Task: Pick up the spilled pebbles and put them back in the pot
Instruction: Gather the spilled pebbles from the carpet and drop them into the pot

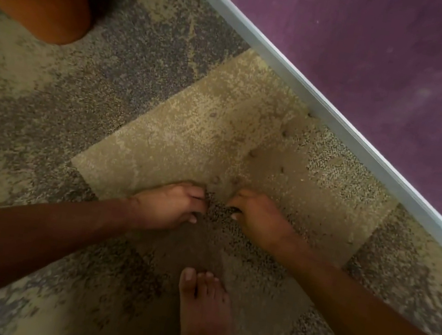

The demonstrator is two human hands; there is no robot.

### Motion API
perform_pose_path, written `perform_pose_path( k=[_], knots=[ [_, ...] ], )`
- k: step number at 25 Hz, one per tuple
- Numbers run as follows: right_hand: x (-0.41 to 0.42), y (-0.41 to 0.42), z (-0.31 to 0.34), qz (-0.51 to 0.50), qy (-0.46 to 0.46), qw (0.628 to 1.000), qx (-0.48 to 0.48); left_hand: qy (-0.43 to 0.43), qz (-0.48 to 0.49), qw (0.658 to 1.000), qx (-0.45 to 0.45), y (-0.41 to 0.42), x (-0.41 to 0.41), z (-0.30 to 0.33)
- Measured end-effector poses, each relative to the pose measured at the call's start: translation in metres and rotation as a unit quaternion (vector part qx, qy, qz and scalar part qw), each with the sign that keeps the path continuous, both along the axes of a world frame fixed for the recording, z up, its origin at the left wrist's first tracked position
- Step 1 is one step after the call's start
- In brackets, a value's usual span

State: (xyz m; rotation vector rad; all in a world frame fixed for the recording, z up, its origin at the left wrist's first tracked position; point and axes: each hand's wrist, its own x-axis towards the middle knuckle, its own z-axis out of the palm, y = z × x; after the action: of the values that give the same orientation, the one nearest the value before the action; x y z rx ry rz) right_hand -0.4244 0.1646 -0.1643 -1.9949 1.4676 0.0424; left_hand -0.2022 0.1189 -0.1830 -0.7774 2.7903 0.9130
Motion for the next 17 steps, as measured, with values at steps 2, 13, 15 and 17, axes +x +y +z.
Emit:
perform_pose_path(
  k=[2,13,15,17],
  knots=[
    [-0.003,0.001,0.002,-0.046,-0.022,0.999,-0.01,0.019,0.041,0.999,0.028,-0.002,0.002,-0.001],
    [0.006,-0.041,0.006,-0.083,0.027,0.996,-0.018,-0.016,0.123,0.992,-0.013,-0.03,-0.05,0.012],
    [0.009,-0.038,0.004,-0.068,0.04,0.996,-0.036,-0.028,0.125,0.991,-0.028,-0.03,-0.049,0.008],
    [0.008,-0.035,0.003,-0.087,0.008,0.995,-0.057,-0.039,0.137,0.989,-0.03,-0.037,-0.049,0.008]
  ],
)
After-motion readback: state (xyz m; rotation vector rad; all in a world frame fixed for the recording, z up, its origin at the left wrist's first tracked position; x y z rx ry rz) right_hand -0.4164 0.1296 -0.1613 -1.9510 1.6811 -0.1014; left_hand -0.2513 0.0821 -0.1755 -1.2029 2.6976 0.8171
